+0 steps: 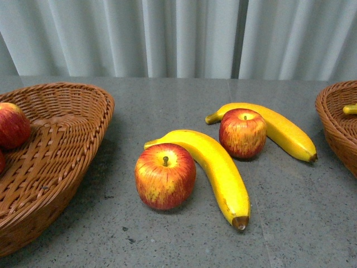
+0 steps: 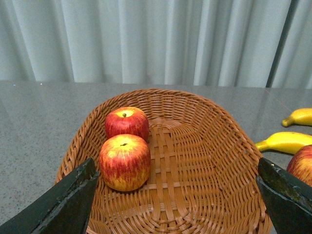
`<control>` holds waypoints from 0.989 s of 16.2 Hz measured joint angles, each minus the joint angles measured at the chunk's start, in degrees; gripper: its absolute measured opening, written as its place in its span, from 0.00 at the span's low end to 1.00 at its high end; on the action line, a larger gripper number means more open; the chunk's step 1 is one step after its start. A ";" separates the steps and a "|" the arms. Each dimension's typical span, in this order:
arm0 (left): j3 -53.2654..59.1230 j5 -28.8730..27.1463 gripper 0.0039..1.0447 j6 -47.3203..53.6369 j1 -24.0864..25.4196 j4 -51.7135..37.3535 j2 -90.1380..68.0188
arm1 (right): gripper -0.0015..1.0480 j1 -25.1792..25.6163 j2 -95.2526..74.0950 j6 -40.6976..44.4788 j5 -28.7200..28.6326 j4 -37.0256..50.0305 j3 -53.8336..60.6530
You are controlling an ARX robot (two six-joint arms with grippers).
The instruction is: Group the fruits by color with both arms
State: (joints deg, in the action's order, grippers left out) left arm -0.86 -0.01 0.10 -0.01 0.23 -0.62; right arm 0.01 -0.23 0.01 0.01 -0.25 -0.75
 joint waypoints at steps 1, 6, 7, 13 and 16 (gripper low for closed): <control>0.00 0.00 0.94 0.00 0.00 0.00 0.00 | 0.94 0.00 0.00 0.00 0.00 0.00 0.00; 0.00 0.00 0.94 0.00 0.00 0.00 0.00 | 0.94 0.00 0.00 0.00 0.00 0.00 0.00; 0.00 0.00 0.94 0.00 0.00 0.00 0.00 | 0.94 0.00 0.00 0.00 0.00 0.00 0.00; 0.00 0.00 0.94 0.00 0.00 0.00 0.00 | 0.94 0.00 0.00 0.00 0.00 0.00 0.00; 0.00 0.00 0.94 0.00 0.00 0.00 0.00 | 0.94 0.00 0.00 0.00 0.00 0.00 0.00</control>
State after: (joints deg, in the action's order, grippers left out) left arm -0.86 -0.01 0.10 -0.01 0.23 -0.62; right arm 0.01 -0.23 0.01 0.01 -0.25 -0.75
